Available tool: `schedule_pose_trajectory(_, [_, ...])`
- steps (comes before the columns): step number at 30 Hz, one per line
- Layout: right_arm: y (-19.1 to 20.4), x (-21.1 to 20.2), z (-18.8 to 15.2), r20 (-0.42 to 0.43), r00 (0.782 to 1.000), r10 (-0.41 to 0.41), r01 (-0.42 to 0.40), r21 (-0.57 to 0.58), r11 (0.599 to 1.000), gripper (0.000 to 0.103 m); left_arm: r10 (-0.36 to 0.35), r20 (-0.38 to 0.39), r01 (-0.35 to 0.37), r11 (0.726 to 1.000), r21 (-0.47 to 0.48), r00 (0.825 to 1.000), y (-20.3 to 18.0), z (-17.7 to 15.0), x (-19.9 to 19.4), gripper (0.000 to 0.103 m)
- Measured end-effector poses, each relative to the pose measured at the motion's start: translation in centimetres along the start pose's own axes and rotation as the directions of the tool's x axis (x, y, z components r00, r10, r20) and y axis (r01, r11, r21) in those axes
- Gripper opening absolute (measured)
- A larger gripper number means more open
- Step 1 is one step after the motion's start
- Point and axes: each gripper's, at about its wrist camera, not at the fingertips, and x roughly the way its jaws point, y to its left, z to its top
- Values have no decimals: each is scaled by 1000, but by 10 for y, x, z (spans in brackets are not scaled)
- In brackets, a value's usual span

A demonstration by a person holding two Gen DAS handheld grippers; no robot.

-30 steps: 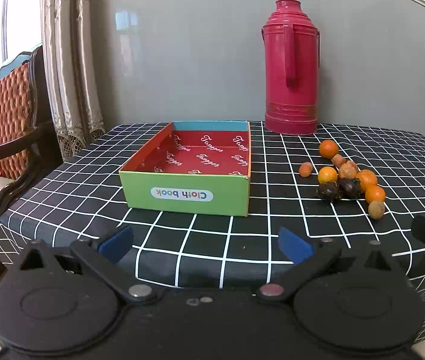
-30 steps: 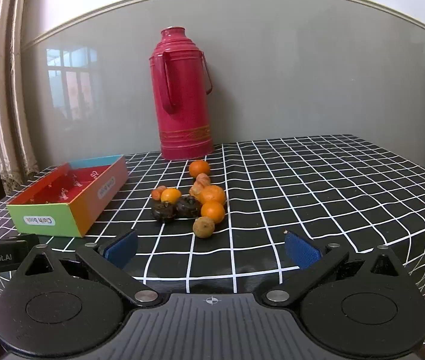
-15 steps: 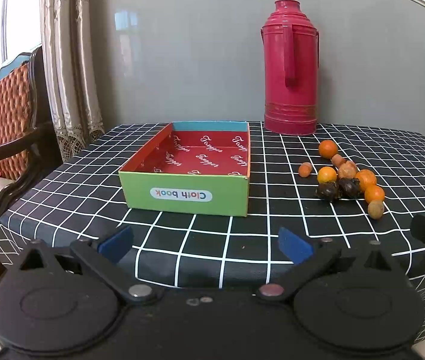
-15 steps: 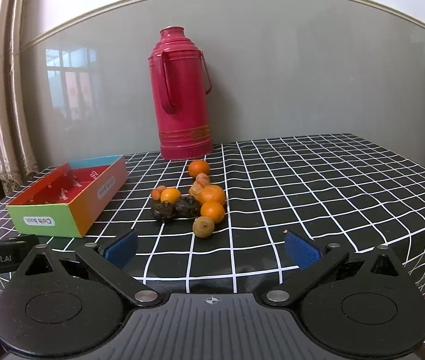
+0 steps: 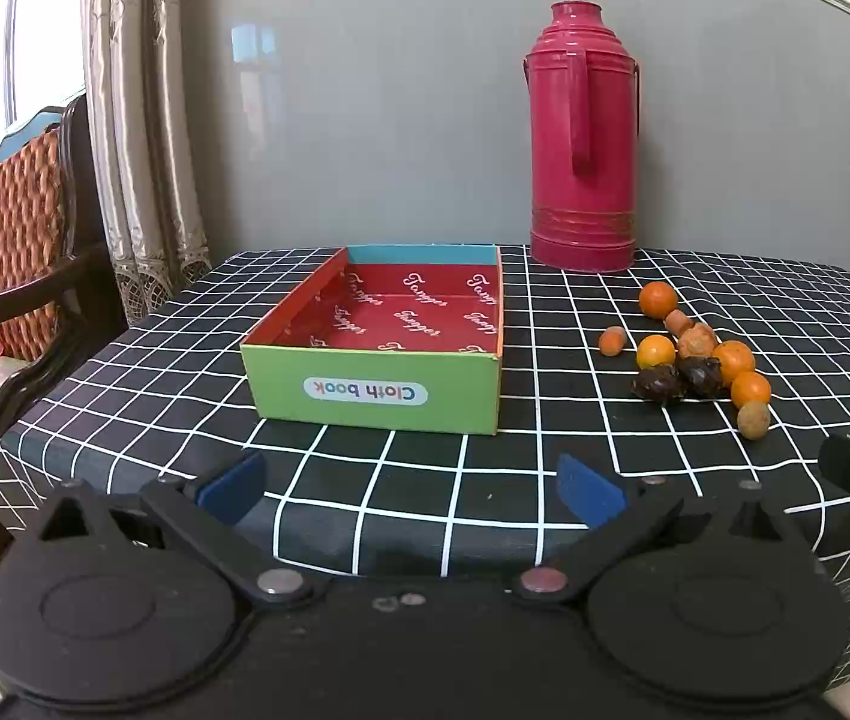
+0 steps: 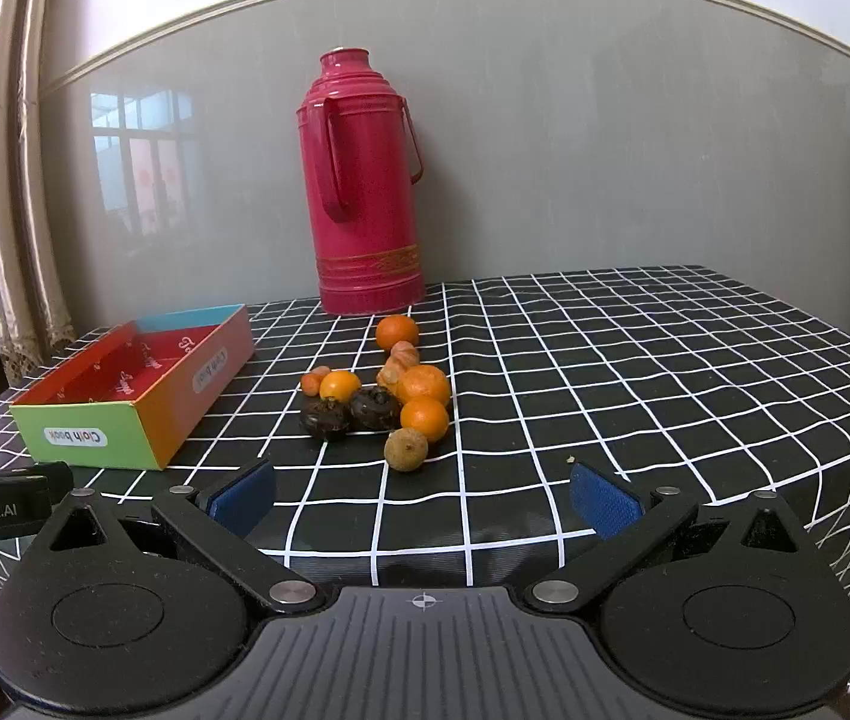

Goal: Organize fruits

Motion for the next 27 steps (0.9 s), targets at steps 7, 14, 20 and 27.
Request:
schedule_pose_trajectory(7, [0, 1, 0, -3, 1000, 0, 0, -1, 1000, 103, 0, 1, 0, 1000, 4, 1000, 0, 0, 0, 97])
schedule_pose_trajectory(14, [-1, 1, -1, -6, 1000, -5, 5, -5, 1000, 103, -3, 3, 3, 1000, 8, 1000, -1, 0, -1, 97])
schedule_pose_trajectory(20, [1, 3, -1, -7, 1000, -6, 6, -11, 1000, 103, -4, 3, 4, 1000, 7, 1000, -1, 0, 0, 97])
schedule_pose_trajectory(27, [1, 2, -2, -7, 1000, -6, 6, -13, 1000, 103, -8, 3, 8, 1000, 10, 1000, -2, 0, 0, 97])
